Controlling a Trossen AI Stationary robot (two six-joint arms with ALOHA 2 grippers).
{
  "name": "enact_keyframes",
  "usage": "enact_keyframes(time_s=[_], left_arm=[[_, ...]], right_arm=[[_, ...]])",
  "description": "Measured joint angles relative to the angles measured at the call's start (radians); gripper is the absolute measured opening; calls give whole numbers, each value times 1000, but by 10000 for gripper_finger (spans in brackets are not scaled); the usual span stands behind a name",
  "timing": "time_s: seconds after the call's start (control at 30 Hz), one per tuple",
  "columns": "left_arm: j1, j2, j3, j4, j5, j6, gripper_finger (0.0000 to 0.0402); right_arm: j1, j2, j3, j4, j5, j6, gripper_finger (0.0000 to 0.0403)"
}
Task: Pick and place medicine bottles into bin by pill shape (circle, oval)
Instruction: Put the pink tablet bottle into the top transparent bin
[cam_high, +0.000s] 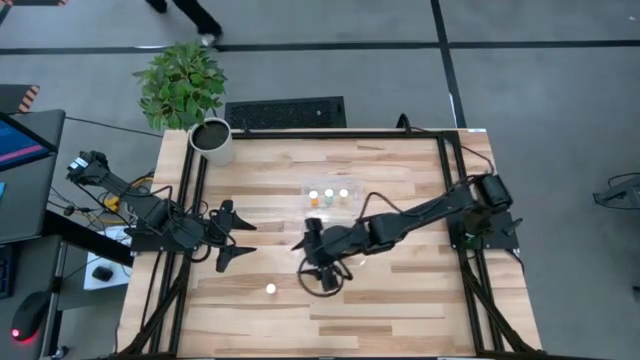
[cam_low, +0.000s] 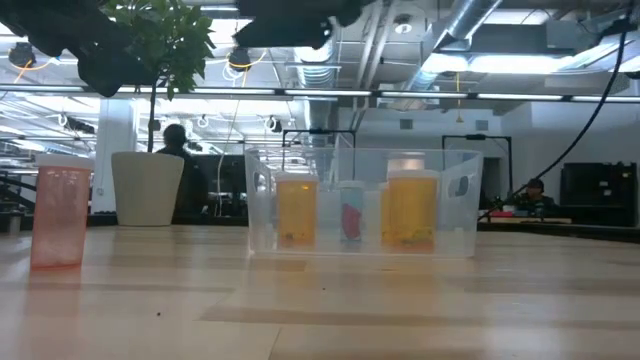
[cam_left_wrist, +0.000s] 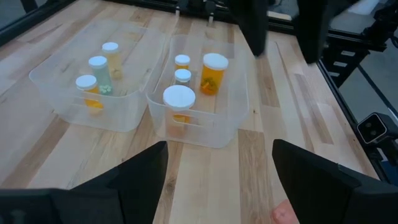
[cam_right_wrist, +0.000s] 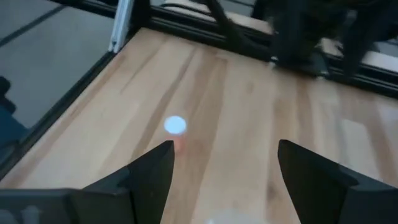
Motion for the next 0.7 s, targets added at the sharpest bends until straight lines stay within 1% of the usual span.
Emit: enact_keyframes(time_s=[0.17,0.33,0.53,0.63,0.7], left_arm=[[0,0,0,5,1,-1,283],[0,0,0,5,6,-1,283],[0,0,0,3,8,-1,283],[0,0,0,3,8,-1,283],[0,0,0,0,9,-1,283]], right_arm=[[0,138,151,1,-85,-31,295],[1,264,299,-59,-154,-47,295],[6,396,428,-86,-178,-46,295],[7,440,454,-114,-183,-35,295],[7,469,475,-96,-184,-28,295]])
